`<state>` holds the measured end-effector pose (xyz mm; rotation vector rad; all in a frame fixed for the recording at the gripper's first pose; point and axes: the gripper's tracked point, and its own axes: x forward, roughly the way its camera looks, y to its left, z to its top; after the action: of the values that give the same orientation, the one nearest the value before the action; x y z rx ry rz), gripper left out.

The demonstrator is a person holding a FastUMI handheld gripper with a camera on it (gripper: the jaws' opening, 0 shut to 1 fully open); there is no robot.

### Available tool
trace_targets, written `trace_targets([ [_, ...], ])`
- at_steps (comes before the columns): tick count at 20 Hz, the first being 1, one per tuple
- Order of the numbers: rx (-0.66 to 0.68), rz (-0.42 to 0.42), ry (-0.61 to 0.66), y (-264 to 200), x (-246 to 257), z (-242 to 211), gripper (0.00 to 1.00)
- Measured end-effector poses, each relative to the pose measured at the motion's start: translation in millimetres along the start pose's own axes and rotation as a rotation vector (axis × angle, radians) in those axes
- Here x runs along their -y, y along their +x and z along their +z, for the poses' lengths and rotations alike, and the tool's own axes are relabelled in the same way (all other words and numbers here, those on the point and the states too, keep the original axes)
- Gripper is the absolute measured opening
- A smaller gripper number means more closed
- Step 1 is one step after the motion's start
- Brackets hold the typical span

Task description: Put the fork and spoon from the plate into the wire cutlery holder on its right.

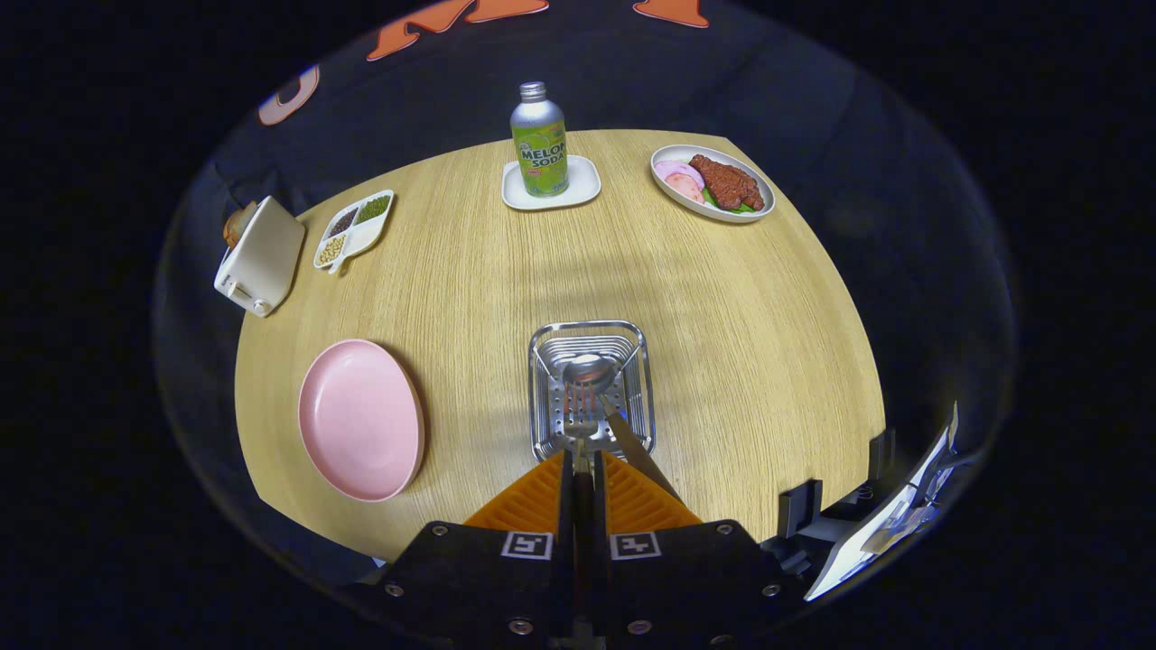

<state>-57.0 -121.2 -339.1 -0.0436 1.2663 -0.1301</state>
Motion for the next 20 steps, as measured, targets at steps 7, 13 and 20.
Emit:
trace_targets([
  [7,0.251,0.057,0.011,-26,-10,66,0.09],
  [13,0.568,0.104,0.036,-103,-16,135,0.23],
  [20,0.849,0.102,0.015,-199,-24,170,0.68],
])
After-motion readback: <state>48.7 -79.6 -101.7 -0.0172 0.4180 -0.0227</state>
